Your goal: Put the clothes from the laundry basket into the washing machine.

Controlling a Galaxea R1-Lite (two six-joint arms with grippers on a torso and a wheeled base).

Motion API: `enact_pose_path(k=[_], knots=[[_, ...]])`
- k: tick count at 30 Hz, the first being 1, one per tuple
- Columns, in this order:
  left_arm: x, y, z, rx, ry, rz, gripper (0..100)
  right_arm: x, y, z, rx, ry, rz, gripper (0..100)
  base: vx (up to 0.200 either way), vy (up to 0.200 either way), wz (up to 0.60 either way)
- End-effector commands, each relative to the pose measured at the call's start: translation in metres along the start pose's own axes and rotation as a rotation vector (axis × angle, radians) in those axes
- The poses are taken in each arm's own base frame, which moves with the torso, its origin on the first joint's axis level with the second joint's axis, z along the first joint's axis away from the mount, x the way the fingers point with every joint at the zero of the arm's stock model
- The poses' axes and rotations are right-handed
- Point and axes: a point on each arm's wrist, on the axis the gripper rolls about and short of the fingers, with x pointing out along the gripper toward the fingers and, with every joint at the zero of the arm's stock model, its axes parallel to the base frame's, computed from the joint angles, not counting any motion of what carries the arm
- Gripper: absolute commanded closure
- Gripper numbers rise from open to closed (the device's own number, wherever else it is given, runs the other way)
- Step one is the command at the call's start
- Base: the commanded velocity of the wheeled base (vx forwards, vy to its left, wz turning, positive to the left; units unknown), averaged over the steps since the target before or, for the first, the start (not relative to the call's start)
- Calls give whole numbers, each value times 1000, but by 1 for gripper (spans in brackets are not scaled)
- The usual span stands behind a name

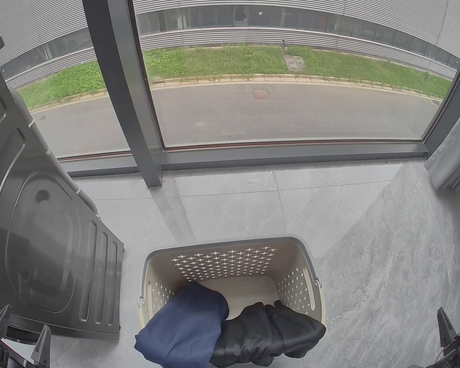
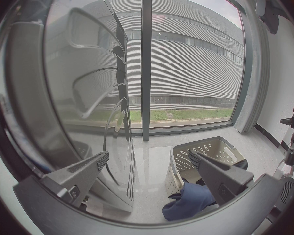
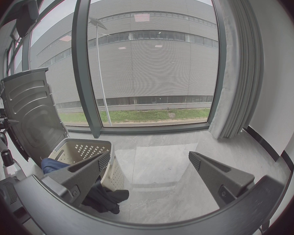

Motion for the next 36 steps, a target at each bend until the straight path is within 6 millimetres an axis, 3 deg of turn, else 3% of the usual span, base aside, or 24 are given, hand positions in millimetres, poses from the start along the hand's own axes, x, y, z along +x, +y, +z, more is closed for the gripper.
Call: enact_pose_path(k=[1,36], knots=[[0,0,-5,0,-1,1,0,0,0,-5,0,2,2,0,-200,0,0],[0,0,-5,0,-2,1,0,0,0,-5,0,2,2,0,-200,0,0]])
